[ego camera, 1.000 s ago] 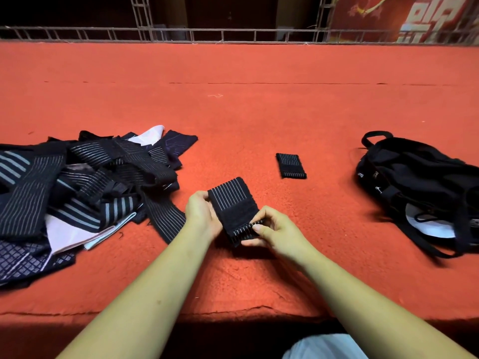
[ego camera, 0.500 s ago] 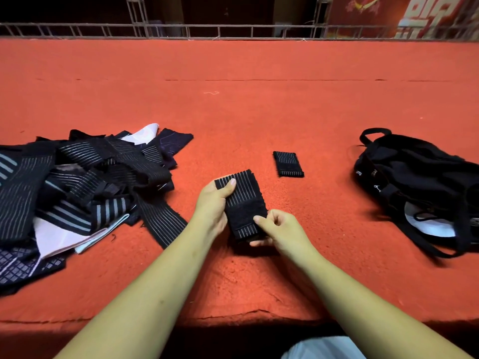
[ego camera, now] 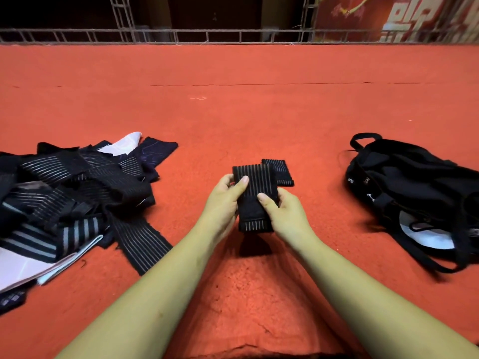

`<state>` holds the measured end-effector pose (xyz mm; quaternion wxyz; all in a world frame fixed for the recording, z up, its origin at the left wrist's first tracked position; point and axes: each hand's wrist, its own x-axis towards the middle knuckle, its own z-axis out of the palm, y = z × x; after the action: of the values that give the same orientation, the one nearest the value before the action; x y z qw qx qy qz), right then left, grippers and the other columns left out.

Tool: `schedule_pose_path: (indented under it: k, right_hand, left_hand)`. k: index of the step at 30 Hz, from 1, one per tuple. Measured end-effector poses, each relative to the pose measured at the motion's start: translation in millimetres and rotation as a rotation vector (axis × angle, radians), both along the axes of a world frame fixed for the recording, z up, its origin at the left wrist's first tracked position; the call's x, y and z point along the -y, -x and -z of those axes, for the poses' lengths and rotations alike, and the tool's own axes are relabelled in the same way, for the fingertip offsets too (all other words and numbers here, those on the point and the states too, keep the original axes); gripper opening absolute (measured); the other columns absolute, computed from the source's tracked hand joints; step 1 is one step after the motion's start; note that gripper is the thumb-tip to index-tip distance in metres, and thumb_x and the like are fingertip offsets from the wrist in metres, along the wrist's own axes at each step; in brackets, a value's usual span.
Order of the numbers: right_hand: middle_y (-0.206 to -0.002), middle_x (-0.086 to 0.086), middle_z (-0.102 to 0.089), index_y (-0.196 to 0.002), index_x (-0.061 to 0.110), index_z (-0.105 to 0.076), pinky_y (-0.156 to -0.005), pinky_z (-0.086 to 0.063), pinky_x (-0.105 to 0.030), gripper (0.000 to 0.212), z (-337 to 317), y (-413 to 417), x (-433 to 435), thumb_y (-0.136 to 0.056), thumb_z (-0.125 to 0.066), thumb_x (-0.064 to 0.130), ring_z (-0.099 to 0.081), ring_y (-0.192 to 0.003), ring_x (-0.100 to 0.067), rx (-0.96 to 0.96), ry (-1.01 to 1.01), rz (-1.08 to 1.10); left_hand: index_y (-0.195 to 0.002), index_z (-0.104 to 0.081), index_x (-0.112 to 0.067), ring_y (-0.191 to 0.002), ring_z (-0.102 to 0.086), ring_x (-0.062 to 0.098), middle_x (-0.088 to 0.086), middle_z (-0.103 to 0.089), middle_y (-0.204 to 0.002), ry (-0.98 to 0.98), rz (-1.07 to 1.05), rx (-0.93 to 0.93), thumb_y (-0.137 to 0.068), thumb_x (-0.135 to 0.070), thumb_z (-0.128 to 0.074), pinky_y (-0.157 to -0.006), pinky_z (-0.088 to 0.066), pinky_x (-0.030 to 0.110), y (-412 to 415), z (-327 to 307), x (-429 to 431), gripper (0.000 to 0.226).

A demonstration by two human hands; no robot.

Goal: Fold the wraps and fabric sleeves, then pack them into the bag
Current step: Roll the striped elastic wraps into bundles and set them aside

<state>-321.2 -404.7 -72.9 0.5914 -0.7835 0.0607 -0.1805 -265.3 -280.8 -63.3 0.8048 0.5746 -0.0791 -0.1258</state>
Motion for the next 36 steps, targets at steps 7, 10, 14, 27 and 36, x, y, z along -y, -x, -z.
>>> schedule_pose_path:
  k: [7, 10, 14, 27, 36]
  right_hand:
    - [-0.087, -0.006, -0.064, -0.096, 0.006, -0.055, -0.072, -0.047, -0.03, 0.012, 8.9, -45.0, 38.6, -0.101, -0.049, 0.014, -0.06, -0.078, -0.017, -0.063, -0.014, 0.162]
    - [-0.076, -0.002, -0.06, -0.097, -0.001, -0.058, -0.056, -0.041, -0.016, 0.014, 8.2, -70.9, 62.1, -0.1, -0.051, 0.011, -0.053, -0.063, -0.008, -0.082, 0.041, 0.188]
    - [-0.076, -0.004, -0.063, -0.093, 0.007, -0.061, -0.065, -0.047, -0.028, 0.006, 12.1, -118.9, 93.5, -0.095, -0.062, 0.013, -0.058, -0.066, -0.013, -0.108, 0.053, 0.242]
    - [-0.115, -0.021, -0.064, -0.117, -0.001, -0.063, -0.098, -0.038, -0.039, 0.03, 72.3, -177.7, 127.7, -0.093, -0.058, 0.017, -0.054, -0.113, -0.036, -0.221, 0.543, 0.329]
    - [-0.112, -0.023, -0.063, -0.11, 0.003, -0.067, -0.1, -0.041, -0.04, 0.031, 25.2, -152.5, 101.3, -0.084, -0.054, 0.012, -0.055, -0.11, -0.038, -0.196, 0.514, 0.371]
  left_hand:
    - [-0.11, -0.059, -0.011, -0.077, -0.061, 0.0, -0.001, -0.066, -0.094, -0.374, 0.06, 0.205, -0.1, -0.005, -0.052, -0.073, -0.048, 0.014, -29.2, 22.9, 31.3, 0.013]
    - [-0.108, -0.061, -0.009, -0.076, -0.059, 0.004, -0.002, -0.065, -0.09, -0.435, 0.041, 0.239, -0.099, -0.005, -0.055, -0.069, -0.047, 0.013, -53.8, 25.9, 49.0, 0.012]
    - [-0.1, -0.058, -0.011, -0.078, -0.064, 0.024, 0.008, -0.065, -0.086, -0.45, -0.002, 0.094, -0.093, -0.009, -0.063, -0.077, -0.055, 0.038, -95.1, 30.7, 80.5, 0.009]
    - [-0.125, -0.059, -0.003, -0.12, -0.053, 0.03, 0.017, -0.059, -0.125, -0.89, -0.117, 0.338, -0.092, -0.01, -0.056, -0.106, -0.036, 0.033, -150.1, 80.0, 122.0, 0.034]
    - [-0.11, -0.06, -0.016, -0.106, -0.066, 0.028, 0.012, -0.069, -0.112, -0.75, -0.006, 0.244, -0.096, -0.014, -0.056, -0.097, -0.051, 0.043, -132.6, 32.4, 68.1, 0.014]
